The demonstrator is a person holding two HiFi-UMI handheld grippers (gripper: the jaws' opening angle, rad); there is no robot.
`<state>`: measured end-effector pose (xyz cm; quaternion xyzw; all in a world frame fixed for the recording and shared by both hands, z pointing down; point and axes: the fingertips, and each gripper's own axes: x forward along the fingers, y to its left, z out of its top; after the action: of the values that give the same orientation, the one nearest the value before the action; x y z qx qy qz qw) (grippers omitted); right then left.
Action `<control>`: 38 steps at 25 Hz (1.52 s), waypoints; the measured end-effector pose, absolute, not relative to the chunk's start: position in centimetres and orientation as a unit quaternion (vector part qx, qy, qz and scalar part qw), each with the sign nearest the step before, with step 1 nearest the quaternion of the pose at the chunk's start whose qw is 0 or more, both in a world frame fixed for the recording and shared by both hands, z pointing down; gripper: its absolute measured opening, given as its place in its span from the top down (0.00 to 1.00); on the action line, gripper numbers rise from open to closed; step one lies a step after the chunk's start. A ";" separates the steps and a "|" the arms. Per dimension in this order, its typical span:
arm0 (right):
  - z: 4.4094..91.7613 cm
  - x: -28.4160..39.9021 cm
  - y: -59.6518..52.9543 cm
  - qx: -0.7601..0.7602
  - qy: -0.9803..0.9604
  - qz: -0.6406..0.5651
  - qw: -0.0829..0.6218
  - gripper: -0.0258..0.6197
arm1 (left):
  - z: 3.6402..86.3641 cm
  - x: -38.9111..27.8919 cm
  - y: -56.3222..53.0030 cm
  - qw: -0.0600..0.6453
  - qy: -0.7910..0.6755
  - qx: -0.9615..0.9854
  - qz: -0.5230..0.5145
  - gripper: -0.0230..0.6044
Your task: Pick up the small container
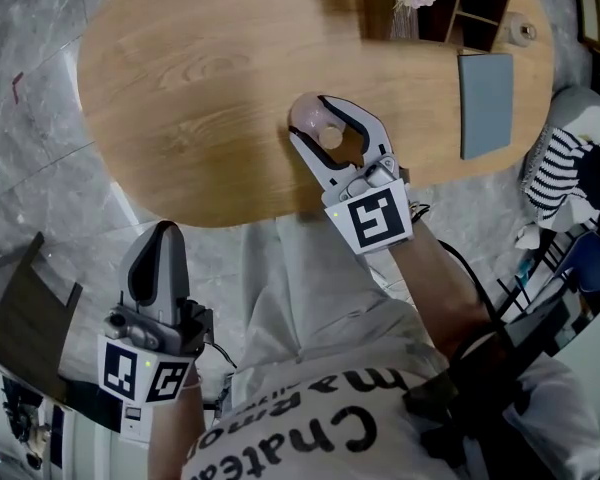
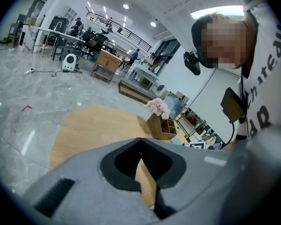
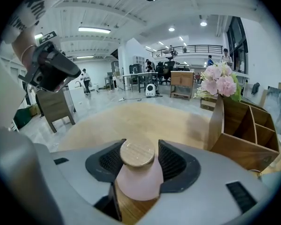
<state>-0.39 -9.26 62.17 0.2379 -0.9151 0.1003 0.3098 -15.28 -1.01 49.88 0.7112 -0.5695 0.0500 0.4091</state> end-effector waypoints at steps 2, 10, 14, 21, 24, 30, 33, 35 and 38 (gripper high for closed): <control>61.9 -0.5 -9.4 0.239 -0.916 0.099 0.305 0.66 | 49.8 -15.4 -1.2 0.408 -0.570 0.712 0.049 0.94; 61.8 -0.8 -9.5 0.242 -0.916 0.103 0.303 0.79 | 49.1 -15.7 -1.6 0.404 -0.572 0.713 0.046 0.94; 61.7 -1.0 -9.6 0.242 -0.914 0.099 0.311 0.81 | 48.5 -16.1 -1.7 0.400 -0.576 0.711 0.044 0.94; 61.6 -1.7 -9.6 0.229 -0.909 0.125 0.326 0.82 | 46.7 -16.9 -2.0 0.387 -0.587 0.710 0.039 0.94; 61.4 -1.9 -9.5 0.226 -0.905 0.138 0.334 0.82 | 45.7 -17.2 -2.2 0.381 -0.591 0.711 0.036 0.94; 60.8 -1.7 -9.9 0.230 -0.896 0.157 0.347 0.82 | 43.5 -17.8 -2.7 0.364 -0.600 0.712 0.030 0.94; 59.7 -1.6 -10.4 0.240 -0.892 0.164 0.346 0.82 | 42.2 -17.9 -3.1 0.354 -0.601 0.716 0.027 0.94; 59.0 -1.5 -10.9 0.246 -0.890 0.170 0.345 0.82 | 41.2 -17.9 -3.5 0.345 -0.603 0.719 0.023 0.94; 57.7 -1.3 -11.5 0.258 -0.887 0.179 0.339 0.82 | 39.4 -17.8 -3.9 0.329 -0.604 0.726 0.019 0.94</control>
<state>-1.34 -11.53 57.68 0.2577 -0.8869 0.1790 0.3389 -17.83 -3.90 39.42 0.7256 -0.6041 0.0193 0.3291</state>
